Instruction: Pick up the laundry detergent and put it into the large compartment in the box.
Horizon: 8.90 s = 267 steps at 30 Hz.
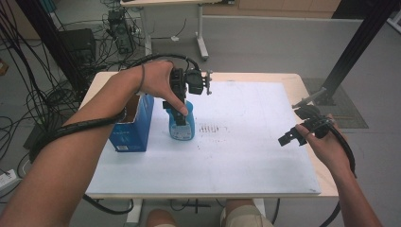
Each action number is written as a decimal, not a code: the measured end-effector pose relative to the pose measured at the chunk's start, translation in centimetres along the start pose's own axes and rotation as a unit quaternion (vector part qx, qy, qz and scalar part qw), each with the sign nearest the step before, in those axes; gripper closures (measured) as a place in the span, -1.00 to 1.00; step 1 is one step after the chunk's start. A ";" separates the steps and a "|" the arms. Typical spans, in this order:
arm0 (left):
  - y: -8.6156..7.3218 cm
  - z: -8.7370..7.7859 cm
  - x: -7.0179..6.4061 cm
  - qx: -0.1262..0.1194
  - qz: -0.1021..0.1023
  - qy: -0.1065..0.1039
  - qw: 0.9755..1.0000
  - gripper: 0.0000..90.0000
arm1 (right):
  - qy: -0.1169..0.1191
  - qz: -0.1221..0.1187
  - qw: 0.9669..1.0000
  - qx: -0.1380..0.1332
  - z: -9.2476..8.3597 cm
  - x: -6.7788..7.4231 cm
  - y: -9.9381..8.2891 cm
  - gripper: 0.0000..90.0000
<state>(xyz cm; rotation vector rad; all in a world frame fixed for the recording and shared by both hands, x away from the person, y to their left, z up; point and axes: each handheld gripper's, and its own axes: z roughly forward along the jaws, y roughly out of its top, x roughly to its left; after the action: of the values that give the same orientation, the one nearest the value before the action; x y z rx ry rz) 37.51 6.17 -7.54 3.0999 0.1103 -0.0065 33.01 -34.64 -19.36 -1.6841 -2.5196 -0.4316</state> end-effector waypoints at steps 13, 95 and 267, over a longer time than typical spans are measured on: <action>0.2 -0.5 1.6 0.004 -0.004 0.011 1.000 -0.84 | -0.001 0.000 1.000 0.000 -0.2 0.5 -0.2 -0.77; 1.1 1.9 7.6 0.011 -0.008 -0.009 1.000 -0.89 | -0.013 0.001 1.000 -0.001 -1.2 0.7 -0.2 -0.80; 0.4 10.1 7.3 0.024 -0.007 -0.017 1.000 -0.88 | -0.010 -0.017 1.000 0.009 0.2 1.5 0.3 -0.79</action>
<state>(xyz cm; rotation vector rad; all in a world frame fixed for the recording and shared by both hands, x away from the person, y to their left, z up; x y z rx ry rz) 44.75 5.89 -17.63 3.1459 0.1314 -0.0636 32.69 -33.11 -19.13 -1.6514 -2.5614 -0.3945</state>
